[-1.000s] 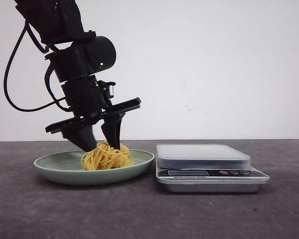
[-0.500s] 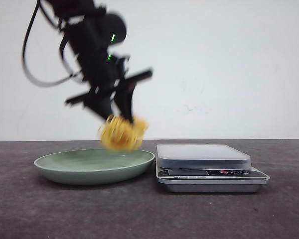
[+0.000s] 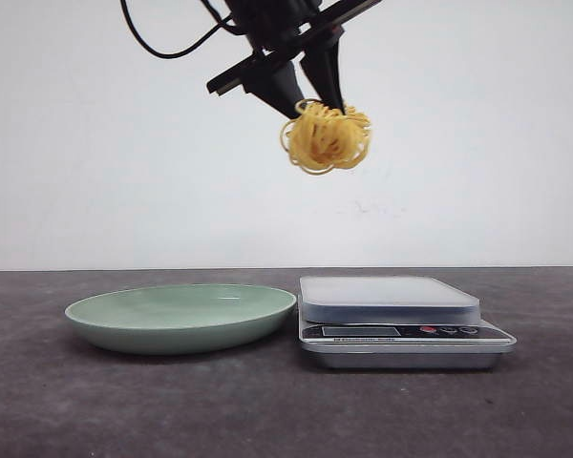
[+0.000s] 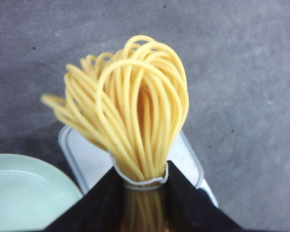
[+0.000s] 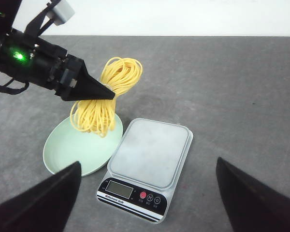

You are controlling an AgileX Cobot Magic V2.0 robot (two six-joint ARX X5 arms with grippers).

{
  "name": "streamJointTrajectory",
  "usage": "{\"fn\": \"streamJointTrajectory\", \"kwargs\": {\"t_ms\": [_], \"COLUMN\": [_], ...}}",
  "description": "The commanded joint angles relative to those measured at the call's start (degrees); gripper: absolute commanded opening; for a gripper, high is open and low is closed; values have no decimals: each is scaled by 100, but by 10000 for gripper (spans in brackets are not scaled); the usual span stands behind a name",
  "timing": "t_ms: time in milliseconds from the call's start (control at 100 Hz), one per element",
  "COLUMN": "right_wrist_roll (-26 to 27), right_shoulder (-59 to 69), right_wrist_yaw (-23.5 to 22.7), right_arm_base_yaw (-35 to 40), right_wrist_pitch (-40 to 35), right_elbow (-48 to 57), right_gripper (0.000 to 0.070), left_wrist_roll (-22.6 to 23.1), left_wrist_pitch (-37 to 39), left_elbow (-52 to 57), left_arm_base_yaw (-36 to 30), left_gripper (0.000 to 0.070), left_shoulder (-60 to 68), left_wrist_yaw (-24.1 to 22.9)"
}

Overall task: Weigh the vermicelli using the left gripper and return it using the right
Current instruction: 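Lift the vermicelli with the left gripper and lower it onto the scale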

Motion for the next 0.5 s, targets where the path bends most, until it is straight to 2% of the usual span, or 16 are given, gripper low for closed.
{"fn": "streamJointTrajectory", "kwargs": {"t_ms": [0, 150, 490], "right_wrist_roll": [-48, -52, -157], "right_shoulder": [24, 22, 22], "right_wrist_yaw": [4, 2, -13], "right_arm_base_yaw": [2, 2, 2], "right_wrist_pitch": [22, 17, -127], "right_elbow": [83, 83, 83], "right_gripper": [544, 544, 544], "left_wrist_roll": [-490, -1003, -1099], "left_wrist_pitch": [236, 459, 168], "left_elbow": [122, 122, 122], "left_arm_base_yaw": [-144, -251, -280], "left_gripper": [5, 6, 6], "left_shoulder": [149, 337, 1233], "left_wrist_yaw": [-48, -50, -107]}}
